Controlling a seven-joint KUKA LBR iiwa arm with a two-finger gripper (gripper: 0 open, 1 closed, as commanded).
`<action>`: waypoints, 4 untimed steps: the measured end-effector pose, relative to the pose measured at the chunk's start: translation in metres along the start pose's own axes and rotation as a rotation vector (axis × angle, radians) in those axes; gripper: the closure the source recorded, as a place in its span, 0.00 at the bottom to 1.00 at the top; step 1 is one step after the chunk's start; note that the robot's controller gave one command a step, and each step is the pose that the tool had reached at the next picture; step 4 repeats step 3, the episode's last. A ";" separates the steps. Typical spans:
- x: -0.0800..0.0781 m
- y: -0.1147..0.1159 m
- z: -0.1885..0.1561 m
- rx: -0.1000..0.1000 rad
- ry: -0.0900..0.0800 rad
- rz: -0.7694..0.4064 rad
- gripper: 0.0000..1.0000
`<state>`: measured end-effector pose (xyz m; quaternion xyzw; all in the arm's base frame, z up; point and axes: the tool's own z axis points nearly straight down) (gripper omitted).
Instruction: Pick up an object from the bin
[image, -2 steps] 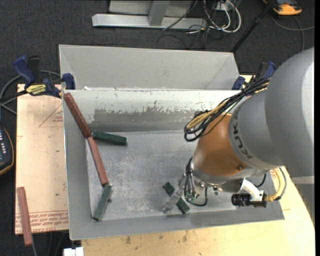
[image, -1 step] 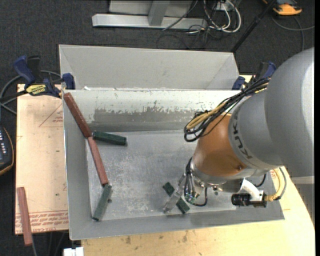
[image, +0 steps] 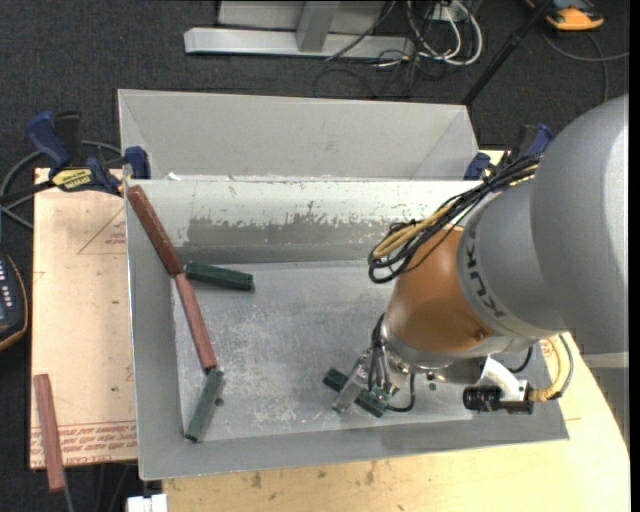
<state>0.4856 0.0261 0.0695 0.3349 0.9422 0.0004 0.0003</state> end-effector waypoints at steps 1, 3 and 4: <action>0.000 0.000 -0.015 -0.001 0.000 -0.002 1.00; -0.002 0.002 -0.087 -0.002 -0.002 -0.008 1.00; -0.002 0.002 -0.087 -0.002 -0.002 -0.008 1.00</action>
Offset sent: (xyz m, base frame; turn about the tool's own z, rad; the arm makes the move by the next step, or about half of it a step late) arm 0.0001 -0.0002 0.0152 0.0000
